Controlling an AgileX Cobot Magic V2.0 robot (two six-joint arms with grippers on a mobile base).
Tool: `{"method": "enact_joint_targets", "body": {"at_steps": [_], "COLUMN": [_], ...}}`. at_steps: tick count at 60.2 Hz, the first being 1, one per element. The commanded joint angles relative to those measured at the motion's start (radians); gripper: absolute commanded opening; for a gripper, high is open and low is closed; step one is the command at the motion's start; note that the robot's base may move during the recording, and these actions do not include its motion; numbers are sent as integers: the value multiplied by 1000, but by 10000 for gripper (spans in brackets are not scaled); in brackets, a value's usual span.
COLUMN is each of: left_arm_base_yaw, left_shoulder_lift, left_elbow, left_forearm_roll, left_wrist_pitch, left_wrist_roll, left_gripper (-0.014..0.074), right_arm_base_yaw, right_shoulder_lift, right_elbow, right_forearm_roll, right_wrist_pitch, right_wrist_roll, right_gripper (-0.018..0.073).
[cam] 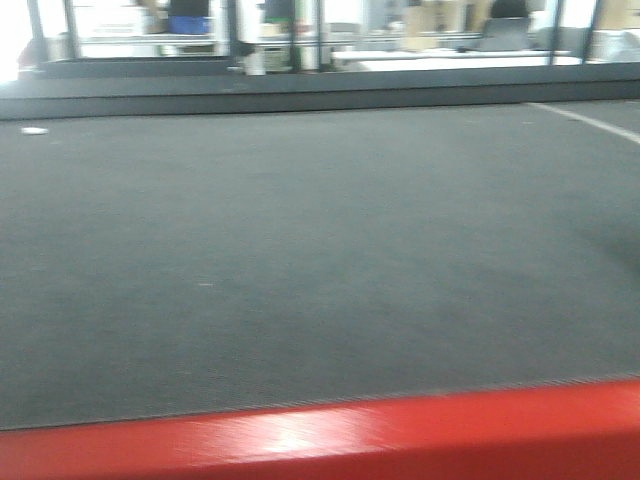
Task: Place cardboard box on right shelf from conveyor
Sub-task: 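Drive the base to the steel shelf rack holding the box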
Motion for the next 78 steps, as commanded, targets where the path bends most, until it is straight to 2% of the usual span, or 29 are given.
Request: {"method": "enact_joint_targets", "body": {"at_steps": [1, 78], "left_arm_base_yaw": [2, 2], "left_shoulder_lift": [-15, -15], "left_elbow": [8, 8], "left_forearm_roll": [-6, -6], "left_wrist_pitch": [-86, -86], "left_wrist_roll": [0, 0], "left_gripper": [-116, -116], "right_arm_base_yaw": [-7, -7], "right_shoulder_lift": [14, 14], "right_elbow": [-25, -25], "right_forearm_roll": [-9, -9], "right_wrist_pitch": [-96, -96], "right_wrist_roll": [-9, -9], "right_gripper": [215, 215]}}
